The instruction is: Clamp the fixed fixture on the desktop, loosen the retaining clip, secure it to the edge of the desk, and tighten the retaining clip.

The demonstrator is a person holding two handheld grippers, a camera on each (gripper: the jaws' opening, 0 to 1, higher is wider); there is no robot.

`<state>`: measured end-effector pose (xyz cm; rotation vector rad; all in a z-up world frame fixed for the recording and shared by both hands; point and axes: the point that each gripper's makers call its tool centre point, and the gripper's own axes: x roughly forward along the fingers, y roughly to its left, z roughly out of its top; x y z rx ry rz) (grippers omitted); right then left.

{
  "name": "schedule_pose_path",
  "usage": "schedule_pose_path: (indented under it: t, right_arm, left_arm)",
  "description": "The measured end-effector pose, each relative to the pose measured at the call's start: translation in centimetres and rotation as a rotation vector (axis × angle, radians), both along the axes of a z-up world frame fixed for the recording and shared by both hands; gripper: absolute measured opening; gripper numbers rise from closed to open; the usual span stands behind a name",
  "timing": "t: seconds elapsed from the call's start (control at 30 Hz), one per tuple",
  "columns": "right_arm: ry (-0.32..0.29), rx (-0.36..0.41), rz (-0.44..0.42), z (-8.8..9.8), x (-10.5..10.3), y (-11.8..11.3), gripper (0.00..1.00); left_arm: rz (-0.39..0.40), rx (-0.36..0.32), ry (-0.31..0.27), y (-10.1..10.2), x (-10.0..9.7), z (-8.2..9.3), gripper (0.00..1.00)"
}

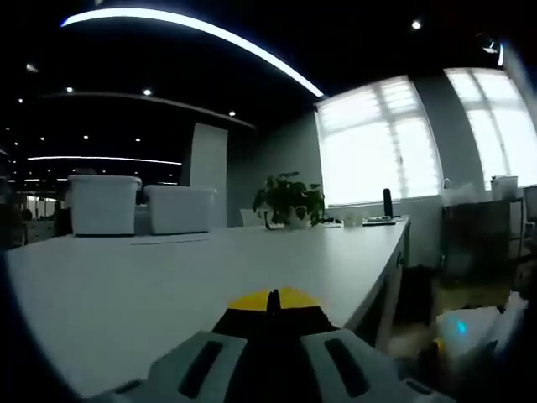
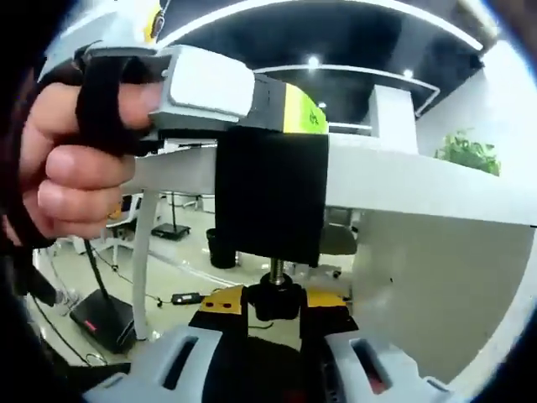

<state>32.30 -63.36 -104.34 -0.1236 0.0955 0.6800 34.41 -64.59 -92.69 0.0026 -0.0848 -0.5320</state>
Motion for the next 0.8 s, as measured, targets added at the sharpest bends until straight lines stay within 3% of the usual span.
schedule_pose_path:
  t: [0.2, 0.27, 0.33, 0.53, 0.63, 0.7, 0.73, 0.8]
  right_arm:
    - [-0.044, -0.005, 0.393, 0.2, -0.2, 0.5, 0.21]
    - [-0.047, 0.006, 0.490, 0.1, -0.1, 0.8, 0.21]
    - [-0.067, -0.016, 0.525, 0.1, 0.1, 1.0, 0.21]
    - [-0.075, -0.031, 0.500, 0.0, -0.4, 0.9, 0.23]
    - [0.021, -0.077, 0.330, -0.7, 0.1, -0.6, 0.29]
    - [0.056, -0.048, 0.230, -0.4, 0.4, -1.7, 0.35]
    - [0.096, 0.003, 0.161, -0.1, -0.4, -2.0, 0.35]
    - [0.103, -0.060, 0.079, -0.8, -1.0, -2.7, 0.33]
  left_arm:
    - [0.006, 0.009, 0.006, 0.0, 0.1, 0.0, 0.00]
    - [0.012, 0.020, 0.009, 0.0, 0.1, 0.0, 0.00]
    - [0.010, 0.024, 0.010, 0.0, 0.1, -0.1, 0.00]
    - [-0.009, 0.037, 0.026, -0.2, 0.3, -0.1, 0.00]
    - [-0.013, 0.040, 0.028, -0.3, 0.3, -0.1, 0.00]
    - [-0.013, 0.043, 0.030, -0.3, 0.3, -0.1, 0.00]
    - [-0.009, 0.048, 0.026, -0.3, 0.3, -0.1, 0.00]
    - [0.001, 0.043, 0.023, -0.3, 0.4, -0.1, 0.00]
